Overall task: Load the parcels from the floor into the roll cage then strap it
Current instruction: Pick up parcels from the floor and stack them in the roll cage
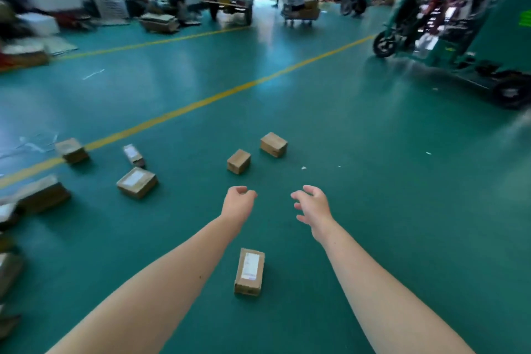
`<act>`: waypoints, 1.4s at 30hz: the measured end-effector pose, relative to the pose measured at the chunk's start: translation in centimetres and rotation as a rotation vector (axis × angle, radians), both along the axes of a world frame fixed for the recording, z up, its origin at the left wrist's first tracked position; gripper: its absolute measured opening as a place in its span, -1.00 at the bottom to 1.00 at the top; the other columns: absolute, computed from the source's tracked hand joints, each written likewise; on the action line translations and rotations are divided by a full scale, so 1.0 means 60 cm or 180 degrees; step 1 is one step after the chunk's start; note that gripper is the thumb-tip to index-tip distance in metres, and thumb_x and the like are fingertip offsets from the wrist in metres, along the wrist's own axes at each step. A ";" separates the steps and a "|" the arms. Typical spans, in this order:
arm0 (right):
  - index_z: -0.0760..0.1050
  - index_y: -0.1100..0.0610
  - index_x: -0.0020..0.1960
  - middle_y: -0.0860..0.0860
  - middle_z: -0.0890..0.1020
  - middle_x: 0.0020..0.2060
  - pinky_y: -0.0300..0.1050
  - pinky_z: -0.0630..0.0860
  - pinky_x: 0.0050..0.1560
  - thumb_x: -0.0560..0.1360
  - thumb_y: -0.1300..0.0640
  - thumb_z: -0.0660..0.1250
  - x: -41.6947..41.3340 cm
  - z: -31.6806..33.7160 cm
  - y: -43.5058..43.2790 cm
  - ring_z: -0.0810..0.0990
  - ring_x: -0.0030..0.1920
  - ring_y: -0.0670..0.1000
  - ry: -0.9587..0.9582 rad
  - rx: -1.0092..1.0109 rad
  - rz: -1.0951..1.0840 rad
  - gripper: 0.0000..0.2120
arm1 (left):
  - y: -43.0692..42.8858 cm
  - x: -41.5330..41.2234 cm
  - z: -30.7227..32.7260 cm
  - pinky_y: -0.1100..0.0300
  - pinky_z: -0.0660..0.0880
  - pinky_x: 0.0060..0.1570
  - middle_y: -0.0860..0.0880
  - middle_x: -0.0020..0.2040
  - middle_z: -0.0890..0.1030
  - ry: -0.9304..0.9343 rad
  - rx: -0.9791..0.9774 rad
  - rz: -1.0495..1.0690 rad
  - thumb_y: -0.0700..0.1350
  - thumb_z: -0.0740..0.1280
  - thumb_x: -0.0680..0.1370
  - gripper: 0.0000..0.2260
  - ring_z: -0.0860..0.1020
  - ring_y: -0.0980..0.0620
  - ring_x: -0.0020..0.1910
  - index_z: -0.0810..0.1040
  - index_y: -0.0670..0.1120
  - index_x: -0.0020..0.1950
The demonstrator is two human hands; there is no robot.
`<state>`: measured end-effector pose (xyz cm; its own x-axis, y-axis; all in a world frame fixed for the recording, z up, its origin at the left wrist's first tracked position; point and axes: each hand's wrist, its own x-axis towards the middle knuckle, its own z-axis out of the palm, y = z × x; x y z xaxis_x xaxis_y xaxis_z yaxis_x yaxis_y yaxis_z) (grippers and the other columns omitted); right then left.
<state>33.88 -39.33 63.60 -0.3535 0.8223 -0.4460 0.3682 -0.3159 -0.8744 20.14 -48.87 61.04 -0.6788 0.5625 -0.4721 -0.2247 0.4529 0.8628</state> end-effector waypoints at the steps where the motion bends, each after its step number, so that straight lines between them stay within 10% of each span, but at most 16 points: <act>1: 0.30 0.09 0.49 0.05 0.46 0.31 0.04 0.52 0.23 0.57 0.14 0.31 -0.019 -0.001 0.014 0.49 0.27 0.08 0.0001 -0.0003 0.0111 -0.49 | 0.005 -0.010 -0.003 -0.06 0.42 0.28 -0.20 0.33 0.48 -0.0001 0.0004 0.0110 -0.09 0.26 0.57 -0.59 0.47 -0.15 0.31 0.38 -0.11 0.41; 18: 0.29 0.09 0.50 0.05 0.45 0.34 0.01 0.52 0.21 0.55 0.13 0.34 -0.462 -0.031 0.020 0.49 0.25 0.07 0.0006 -0.0089 0.1781 -0.45 | -0.079 -0.338 -0.034 -0.02 0.44 0.24 -0.10 0.29 0.49 -0.0141 -0.0017 0.1733 -0.06 0.27 0.57 -0.59 0.48 -0.10 0.28 0.35 -0.06 0.42; 23: 0.28 0.08 0.50 0.04 0.43 0.37 0.00 0.50 0.23 0.54 0.12 0.35 -0.642 -0.033 0.000 0.48 0.27 0.06 -0.0075 -0.0008 0.2019 -0.43 | -0.097 -0.511 -0.047 0.13 0.42 -0.03 -0.02 -0.03 0.48 -0.0119 -0.0031 0.1865 -0.07 0.27 0.55 -0.63 0.45 0.00 -0.08 0.43 -0.08 0.36; 32: 0.22 0.11 0.54 -0.04 0.35 0.16 0.09 0.39 0.39 0.55 0.12 0.34 -0.897 -0.011 -0.015 0.36 0.18 0.00 -0.0216 0.0155 0.2259 -0.40 | -0.128 -0.770 -0.027 0.04 0.45 0.20 -0.05 0.17 0.45 -0.0177 -0.0062 0.1994 -0.09 0.23 0.60 -0.57 0.47 -0.05 0.14 0.29 -0.10 0.46; 42: 0.21 0.10 0.55 0.06 0.37 0.43 0.09 0.37 0.40 0.55 0.11 0.34 -1.155 -0.051 0.000 0.37 0.39 0.10 -0.0418 0.0129 0.2588 -0.38 | -0.119 -0.991 -0.067 -0.05 0.40 0.33 -0.10 0.35 0.43 -0.0310 -0.0137 0.2183 -0.06 0.26 0.59 -0.55 0.43 -0.10 0.30 0.29 -0.10 0.46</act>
